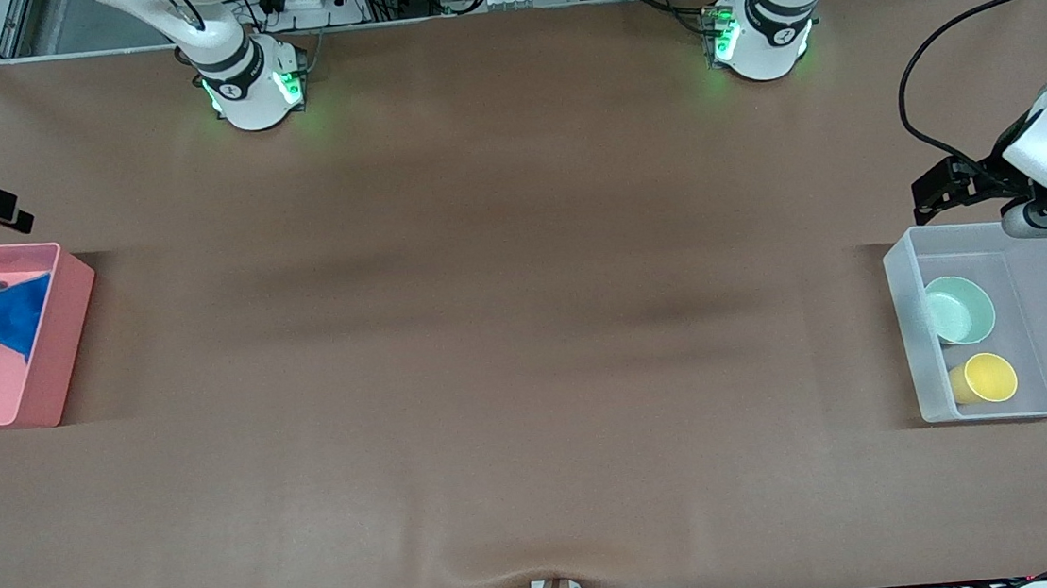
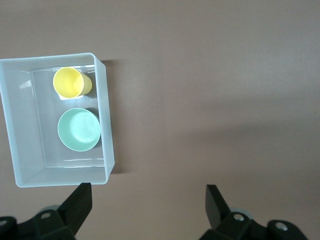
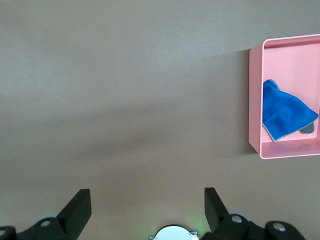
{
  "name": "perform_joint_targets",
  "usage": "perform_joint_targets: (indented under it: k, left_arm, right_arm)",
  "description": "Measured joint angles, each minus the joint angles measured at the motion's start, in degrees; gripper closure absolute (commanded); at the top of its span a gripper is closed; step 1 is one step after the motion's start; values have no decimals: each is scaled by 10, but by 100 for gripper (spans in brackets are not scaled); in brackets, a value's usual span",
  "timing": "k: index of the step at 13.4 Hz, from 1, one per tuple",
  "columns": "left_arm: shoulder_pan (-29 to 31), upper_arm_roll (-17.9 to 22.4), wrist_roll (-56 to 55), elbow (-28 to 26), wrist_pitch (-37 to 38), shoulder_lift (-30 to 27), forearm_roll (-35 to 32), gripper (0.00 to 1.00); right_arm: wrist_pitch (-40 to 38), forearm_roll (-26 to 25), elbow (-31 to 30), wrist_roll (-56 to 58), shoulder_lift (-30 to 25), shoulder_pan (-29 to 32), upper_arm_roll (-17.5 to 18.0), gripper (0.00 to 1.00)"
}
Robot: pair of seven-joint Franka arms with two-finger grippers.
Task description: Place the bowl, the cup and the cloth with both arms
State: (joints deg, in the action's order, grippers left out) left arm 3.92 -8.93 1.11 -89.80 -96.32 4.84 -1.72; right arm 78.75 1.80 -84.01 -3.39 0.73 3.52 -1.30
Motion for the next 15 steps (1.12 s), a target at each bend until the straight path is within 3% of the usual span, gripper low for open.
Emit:
perform_joint_targets:
  k: [11,12,15]
  left_arm:
    - [-5,-2,-25,7,3,0,4,0]
    - [-21,11,-25,8,10,0,4,0]
    - [-109,100,-25,13,30,-8,4,0]
  right_arm:
    - [-1,-1,-7,30,-1,8,-1,0]
    - [-2,-1,-7,30,-1,8,-1,0]
    - [-3,-7,-7,30,-1,8,-1,0]
